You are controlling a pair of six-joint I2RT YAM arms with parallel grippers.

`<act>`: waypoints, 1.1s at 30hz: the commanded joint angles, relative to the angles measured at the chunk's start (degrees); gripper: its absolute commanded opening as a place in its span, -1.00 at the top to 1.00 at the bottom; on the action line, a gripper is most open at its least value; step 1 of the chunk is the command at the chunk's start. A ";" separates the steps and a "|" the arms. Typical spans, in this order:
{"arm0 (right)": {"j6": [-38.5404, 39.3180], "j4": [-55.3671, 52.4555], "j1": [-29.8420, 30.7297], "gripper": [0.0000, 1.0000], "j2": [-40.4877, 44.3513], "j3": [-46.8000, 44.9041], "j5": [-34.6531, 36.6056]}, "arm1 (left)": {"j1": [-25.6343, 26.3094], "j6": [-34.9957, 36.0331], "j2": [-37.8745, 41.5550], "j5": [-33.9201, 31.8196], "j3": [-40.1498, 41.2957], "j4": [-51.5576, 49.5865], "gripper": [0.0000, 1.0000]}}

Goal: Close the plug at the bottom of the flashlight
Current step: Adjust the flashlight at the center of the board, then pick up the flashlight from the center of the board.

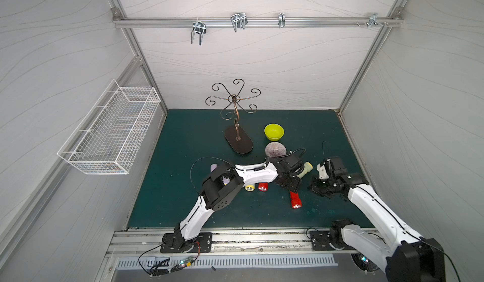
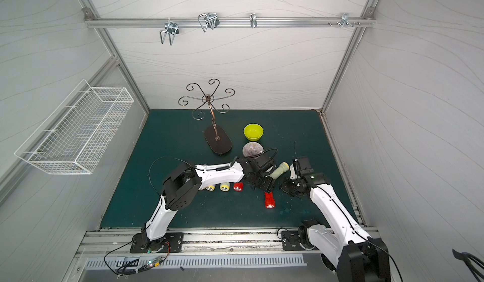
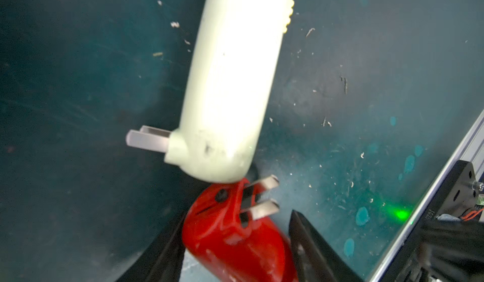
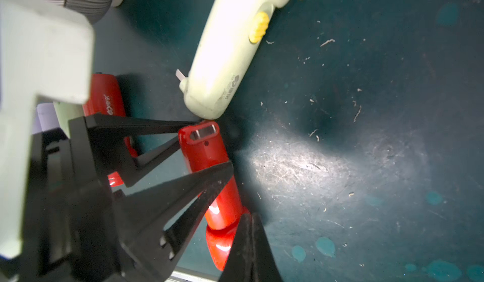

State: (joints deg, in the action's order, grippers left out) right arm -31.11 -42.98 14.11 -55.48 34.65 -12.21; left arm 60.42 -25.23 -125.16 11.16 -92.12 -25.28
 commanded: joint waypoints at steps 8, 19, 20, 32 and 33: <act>0.73 1.41 -0.41 1.00 -2.12 1.55 -2.64 | 3.11 1.72 -2.89 -4.08 -5.76 -8.56 -0.39; 1.15 0.98 -1.44 0.99 -0.24 1.58 -2.69 | 3.65 -0.50 0.14 -6.49 -2.75 -10.32 -0.47; 1.02 0.89 -1.65 0.98 0.56 1.57 -2.75 | 3.73 -0.72 0.11 -5.93 -2.80 -10.28 -0.41; 1.30 -2.86 -4.71 0.93 6.31 4.35 -1.96 | 4.62 -2.10 0.99 -5.63 -1.71 -9.07 0.48; 1.32 -2.73 -4.87 0.93 6.27 4.06 -2.40 | 4.62 -2.19 1.19 -5.97 -1.66 -9.00 0.58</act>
State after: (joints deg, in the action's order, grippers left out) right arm -30.37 -43.18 9.93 -49.32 38.37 -14.02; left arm 64.64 -27.05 -125.64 5.78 -94.52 -33.47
